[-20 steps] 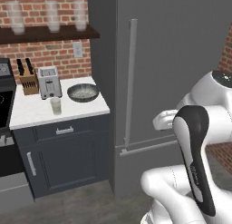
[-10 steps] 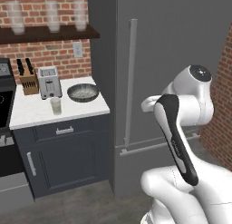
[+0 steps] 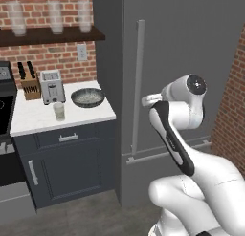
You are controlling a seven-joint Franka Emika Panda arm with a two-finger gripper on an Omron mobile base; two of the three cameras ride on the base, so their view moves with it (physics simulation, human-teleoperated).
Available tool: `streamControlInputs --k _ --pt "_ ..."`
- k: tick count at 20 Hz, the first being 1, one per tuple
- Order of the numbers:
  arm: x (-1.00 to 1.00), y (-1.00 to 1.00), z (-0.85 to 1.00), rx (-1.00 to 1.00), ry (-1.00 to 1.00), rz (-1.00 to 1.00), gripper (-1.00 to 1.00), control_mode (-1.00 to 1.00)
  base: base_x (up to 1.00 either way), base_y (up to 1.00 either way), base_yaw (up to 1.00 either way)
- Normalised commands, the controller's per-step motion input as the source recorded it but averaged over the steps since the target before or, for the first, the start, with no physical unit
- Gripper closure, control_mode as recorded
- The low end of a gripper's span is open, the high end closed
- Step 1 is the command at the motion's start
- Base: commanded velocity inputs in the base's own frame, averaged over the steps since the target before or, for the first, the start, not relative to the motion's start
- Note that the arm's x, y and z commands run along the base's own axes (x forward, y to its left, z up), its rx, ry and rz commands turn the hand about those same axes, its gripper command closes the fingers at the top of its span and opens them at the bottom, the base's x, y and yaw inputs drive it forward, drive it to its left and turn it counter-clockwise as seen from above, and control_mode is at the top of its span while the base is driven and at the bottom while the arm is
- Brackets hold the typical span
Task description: Grab a lemon wedge from the fridge and one ice cube from the ice bowl, and put them in the glass of lemonade.
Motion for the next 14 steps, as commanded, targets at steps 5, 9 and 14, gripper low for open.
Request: streamControlInputs --k 5,9,14 --pt "0.70 0.00 0.00 0.00 -0.03 -0.01 -1.00 -1.00 0.00 0.00 0.00" --pt "0.74 0.00 0.00 0.00 0.00 -0.01 -1.00 -1.00 0.00 0.00 0.00" --pt "0.85 0.00 0.00 0.00 0.00 0.00 -1.00 -1.00 0.00 0.00 0.00"
